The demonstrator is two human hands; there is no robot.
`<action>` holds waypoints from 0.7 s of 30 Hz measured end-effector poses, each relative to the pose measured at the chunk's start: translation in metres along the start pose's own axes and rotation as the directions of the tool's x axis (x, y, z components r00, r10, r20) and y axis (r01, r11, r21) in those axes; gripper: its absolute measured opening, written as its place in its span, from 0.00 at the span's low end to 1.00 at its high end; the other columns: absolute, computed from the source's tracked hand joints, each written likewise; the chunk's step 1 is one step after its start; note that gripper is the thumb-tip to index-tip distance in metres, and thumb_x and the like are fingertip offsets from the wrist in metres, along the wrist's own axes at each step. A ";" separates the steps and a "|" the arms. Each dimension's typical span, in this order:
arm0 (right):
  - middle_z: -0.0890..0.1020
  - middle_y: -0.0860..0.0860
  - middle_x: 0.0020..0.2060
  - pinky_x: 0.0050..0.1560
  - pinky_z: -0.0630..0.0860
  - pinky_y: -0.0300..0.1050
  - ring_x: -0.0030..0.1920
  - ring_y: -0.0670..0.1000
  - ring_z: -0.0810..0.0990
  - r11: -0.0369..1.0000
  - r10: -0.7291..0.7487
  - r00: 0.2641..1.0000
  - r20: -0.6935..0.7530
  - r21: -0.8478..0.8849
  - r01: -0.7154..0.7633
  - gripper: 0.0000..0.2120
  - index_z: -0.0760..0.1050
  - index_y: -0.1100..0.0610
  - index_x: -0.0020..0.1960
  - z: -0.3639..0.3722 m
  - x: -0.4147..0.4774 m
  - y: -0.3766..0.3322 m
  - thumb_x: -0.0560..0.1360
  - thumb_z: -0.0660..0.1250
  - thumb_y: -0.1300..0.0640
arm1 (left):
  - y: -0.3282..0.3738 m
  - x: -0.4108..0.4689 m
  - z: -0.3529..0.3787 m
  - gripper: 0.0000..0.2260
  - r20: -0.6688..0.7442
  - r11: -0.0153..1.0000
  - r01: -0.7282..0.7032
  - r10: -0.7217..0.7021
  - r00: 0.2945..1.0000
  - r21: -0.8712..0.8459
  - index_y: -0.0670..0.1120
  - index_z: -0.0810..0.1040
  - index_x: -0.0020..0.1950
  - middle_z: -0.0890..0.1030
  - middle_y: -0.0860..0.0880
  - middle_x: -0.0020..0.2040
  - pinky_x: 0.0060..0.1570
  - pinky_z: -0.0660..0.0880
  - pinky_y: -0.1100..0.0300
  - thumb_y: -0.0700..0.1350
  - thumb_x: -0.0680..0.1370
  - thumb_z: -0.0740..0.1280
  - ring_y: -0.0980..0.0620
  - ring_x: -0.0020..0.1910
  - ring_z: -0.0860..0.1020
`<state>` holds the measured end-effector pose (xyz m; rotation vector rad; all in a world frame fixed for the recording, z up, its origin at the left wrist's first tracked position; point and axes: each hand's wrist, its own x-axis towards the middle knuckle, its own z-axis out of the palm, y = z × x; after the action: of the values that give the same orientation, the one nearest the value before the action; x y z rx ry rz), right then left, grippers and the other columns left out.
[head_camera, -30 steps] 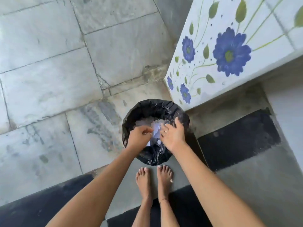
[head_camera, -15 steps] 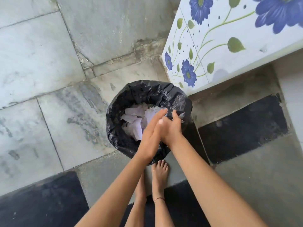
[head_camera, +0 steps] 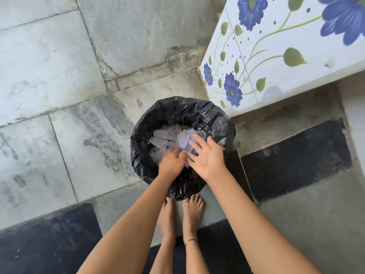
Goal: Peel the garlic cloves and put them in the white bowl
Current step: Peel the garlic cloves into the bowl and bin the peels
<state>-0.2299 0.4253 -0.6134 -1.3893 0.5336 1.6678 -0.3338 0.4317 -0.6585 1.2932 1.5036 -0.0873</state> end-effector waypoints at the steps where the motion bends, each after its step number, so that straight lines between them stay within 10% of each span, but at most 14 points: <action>1: 0.67 0.54 0.70 0.72 0.58 0.51 0.71 0.56 0.64 1.000 -0.028 1.000 0.009 -0.013 0.028 0.25 0.66 0.56 0.70 -0.001 -0.003 0.001 0.82 0.45 0.45 | 0.001 0.003 -0.005 0.17 -0.078 0.999 0.030 -0.032 0.996 -0.021 0.45 0.70 0.69 0.70 0.48 0.69 0.65 0.64 0.58 0.44 0.81 0.55 0.50 0.69 0.67; 4: 0.75 0.55 0.58 0.58 0.69 0.46 0.55 0.52 0.75 0.999 -0.037 0.999 -0.005 0.000 0.037 0.21 0.74 0.55 0.59 0.000 0.000 -0.002 0.82 0.47 0.45 | 0.028 -0.013 -0.005 0.17 -0.121 0.850 -0.365 0.346 0.930 -0.380 0.54 0.71 0.68 0.73 0.61 0.63 0.59 0.65 0.71 0.45 0.79 0.57 0.62 0.65 0.70; 6: 0.72 0.57 0.65 0.68 0.66 0.50 0.64 0.55 0.72 0.997 -0.068 0.997 0.020 0.044 0.067 0.21 0.70 0.56 0.66 0.003 0.000 -0.004 0.82 0.48 0.46 | 0.023 -0.022 0.012 0.17 0.043 0.818 -0.491 0.526 0.850 -0.301 0.51 0.69 0.70 0.71 0.54 0.68 0.68 0.62 0.65 0.44 0.80 0.56 0.57 0.69 0.67; 11: 0.68 0.50 0.70 0.68 0.60 0.45 0.71 0.49 0.65 0.949 -0.243 0.966 0.088 -0.183 0.256 0.17 0.70 0.49 0.64 -0.002 -0.020 0.011 0.83 0.47 0.49 | -0.017 0.003 -0.012 0.17 -0.010 0.989 -0.028 0.030 0.999 0.142 0.47 0.72 0.67 0.69 0.48 0.70 0.58 0.69 0.57 0.42 0.79 0.58 0.53 0.60 0.71; 16: 0.70 0.50 0.69 0.62 0.63 0.39 0.64 0.46 0.69 0.789 -0.364 0.931 -0.021 -0.539 0.296 0.17 0.67 0.53 0.69 -0.004 -0.044 0.008 0.82 0.54 0.55 | 0.003 -0.041 -0.032 0.15 -0.139 0.993 -0.069 0.054 0.989 -0.099 0.50 0.75 0.64 0.74 0.52 0.65 0.52 0.65 0.63 0.43 0.77 0.62 0.56 0.58 0.72; 21: 0.68 0.50 0.70 0.63 0.61 0.38 0.69 0.48 0.66 0.379 -0.572 0.810 0.129 -0.835 0.400 0.21 0.63 0.55 0.72 0.013 -0.119 0.000 0.80 0.58 0.58 | 0.054 -0.120 -0.083 0.14 -0.248 0.977 -0.211 0.201 0.947 -0.013 0.46 0.75 0.63 0.77 0.50 0.62 0.57 0.67 0.61 0.42 0.77 0.65 0.51 0.62 0.73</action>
<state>-0.2377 0.3939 -0.4977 -2.1301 -0.7128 1.2787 -0.3717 0.4283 -0.5078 1.4631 1.5579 0.2463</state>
